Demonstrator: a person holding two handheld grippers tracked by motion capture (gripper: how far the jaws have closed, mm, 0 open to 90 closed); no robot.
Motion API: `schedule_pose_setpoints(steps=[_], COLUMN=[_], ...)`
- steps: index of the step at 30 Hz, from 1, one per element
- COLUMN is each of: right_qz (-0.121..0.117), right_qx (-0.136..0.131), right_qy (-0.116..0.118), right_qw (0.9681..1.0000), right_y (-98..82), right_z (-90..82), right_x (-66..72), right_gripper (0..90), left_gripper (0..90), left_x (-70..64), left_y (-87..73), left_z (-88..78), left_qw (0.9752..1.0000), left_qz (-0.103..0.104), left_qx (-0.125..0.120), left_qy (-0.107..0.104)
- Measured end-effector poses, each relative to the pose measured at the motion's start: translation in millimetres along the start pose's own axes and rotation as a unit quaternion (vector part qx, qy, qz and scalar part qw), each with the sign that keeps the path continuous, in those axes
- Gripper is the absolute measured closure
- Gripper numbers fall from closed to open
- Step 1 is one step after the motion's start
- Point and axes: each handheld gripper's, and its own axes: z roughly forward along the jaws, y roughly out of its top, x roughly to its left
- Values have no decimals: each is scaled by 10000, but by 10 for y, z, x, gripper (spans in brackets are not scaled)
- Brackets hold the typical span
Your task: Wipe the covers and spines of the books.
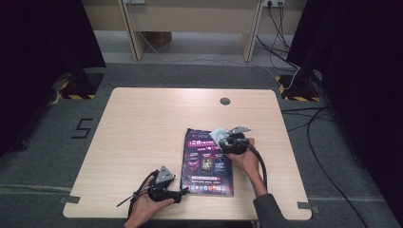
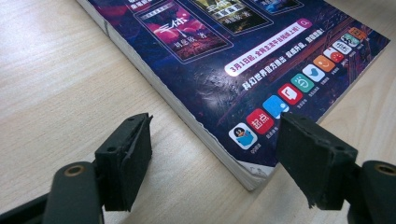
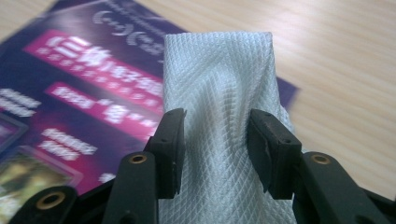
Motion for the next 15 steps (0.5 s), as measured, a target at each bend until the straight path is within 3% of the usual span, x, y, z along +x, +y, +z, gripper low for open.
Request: schedule_pose_setpoints(steps=[6, 9, 12, 15], right_qz=[-474, -610, -526, -419], right_qx=[60, 61, 30, -52], right_qy=[567, 623, 702, 427], right_qw=[9973, 9962, 9961, 9982], right_y=[70, 95, 90, 84], right_z=[68, 95, 107, 111], right_x=[414, 545, 498, 386], right_gripper=[570, 568, 547, 543], left_gripper=[260, 261, 265, 264], left_x=[2, -2, -2, -3], left_y=[2, -1, 0, -2], left_z=[0, -1, -2, -2], left_qw=[10000, 10000, 10000, 10000], left_qz=[12, 14, 24, 10], left_qx=[7, -9, 0, -10], left_qy=[-13, -8, -14, -12])
